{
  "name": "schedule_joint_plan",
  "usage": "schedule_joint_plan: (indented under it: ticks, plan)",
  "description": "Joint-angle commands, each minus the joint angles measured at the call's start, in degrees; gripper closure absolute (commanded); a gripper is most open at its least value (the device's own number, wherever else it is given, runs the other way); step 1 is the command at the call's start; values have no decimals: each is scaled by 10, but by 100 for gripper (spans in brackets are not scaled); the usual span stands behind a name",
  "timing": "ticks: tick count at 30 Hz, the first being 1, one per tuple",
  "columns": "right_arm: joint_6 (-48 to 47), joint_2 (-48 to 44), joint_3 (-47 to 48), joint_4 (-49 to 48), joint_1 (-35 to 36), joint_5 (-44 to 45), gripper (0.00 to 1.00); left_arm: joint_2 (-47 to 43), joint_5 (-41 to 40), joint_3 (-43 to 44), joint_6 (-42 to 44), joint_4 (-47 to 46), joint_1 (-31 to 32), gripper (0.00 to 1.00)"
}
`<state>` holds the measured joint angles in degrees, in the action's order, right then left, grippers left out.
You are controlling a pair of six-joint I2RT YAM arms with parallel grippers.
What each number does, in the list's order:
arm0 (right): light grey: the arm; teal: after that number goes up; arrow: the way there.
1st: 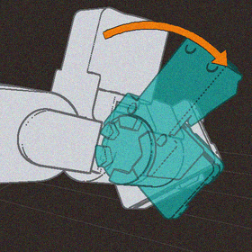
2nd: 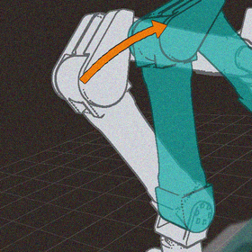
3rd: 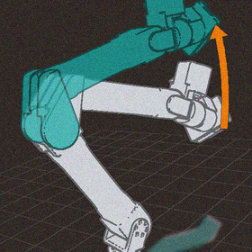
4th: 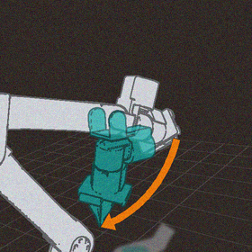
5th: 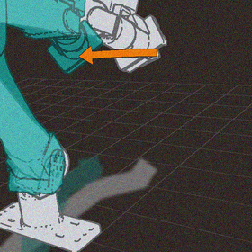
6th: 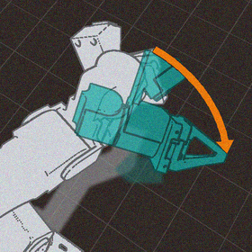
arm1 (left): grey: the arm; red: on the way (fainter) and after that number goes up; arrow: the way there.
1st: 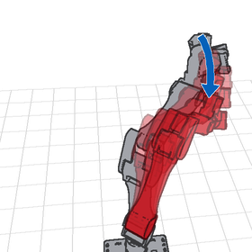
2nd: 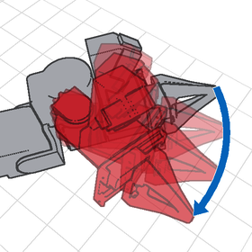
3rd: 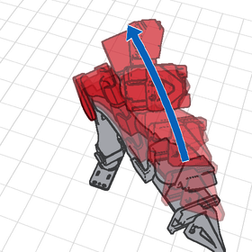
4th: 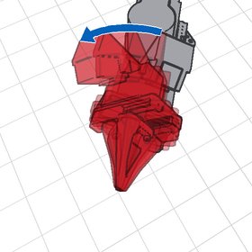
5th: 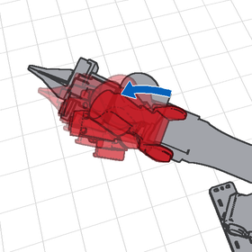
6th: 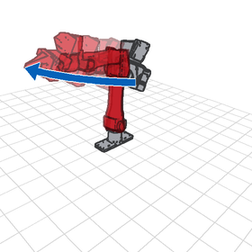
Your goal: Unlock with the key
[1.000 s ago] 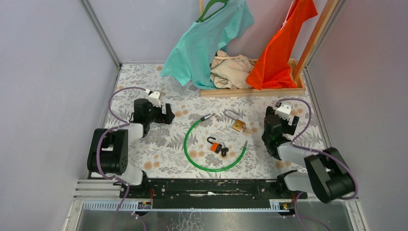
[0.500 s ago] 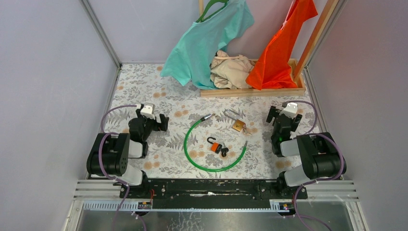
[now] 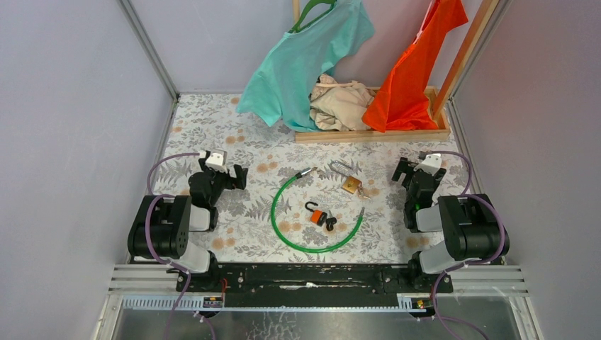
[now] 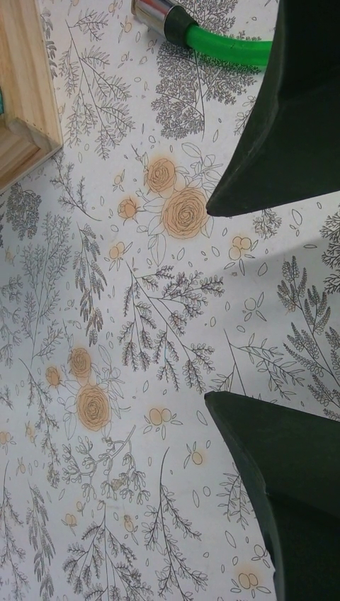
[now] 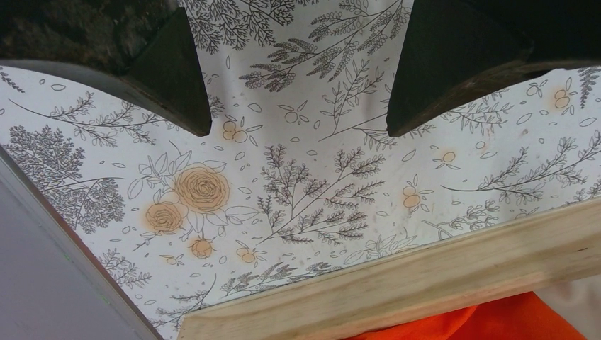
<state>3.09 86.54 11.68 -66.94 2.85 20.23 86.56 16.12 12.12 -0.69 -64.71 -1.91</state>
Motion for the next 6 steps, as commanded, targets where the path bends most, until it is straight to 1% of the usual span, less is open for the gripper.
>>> schedule_joint_plan:
  ticks: [1,6]
  plan:
    - [2,3,-2,-54,-2,-6,1,4,-12,9,1,-52,2,0]
    - [2,3,-2,-54,-1,-6,1,4,-17,11,3,-46,2,0]
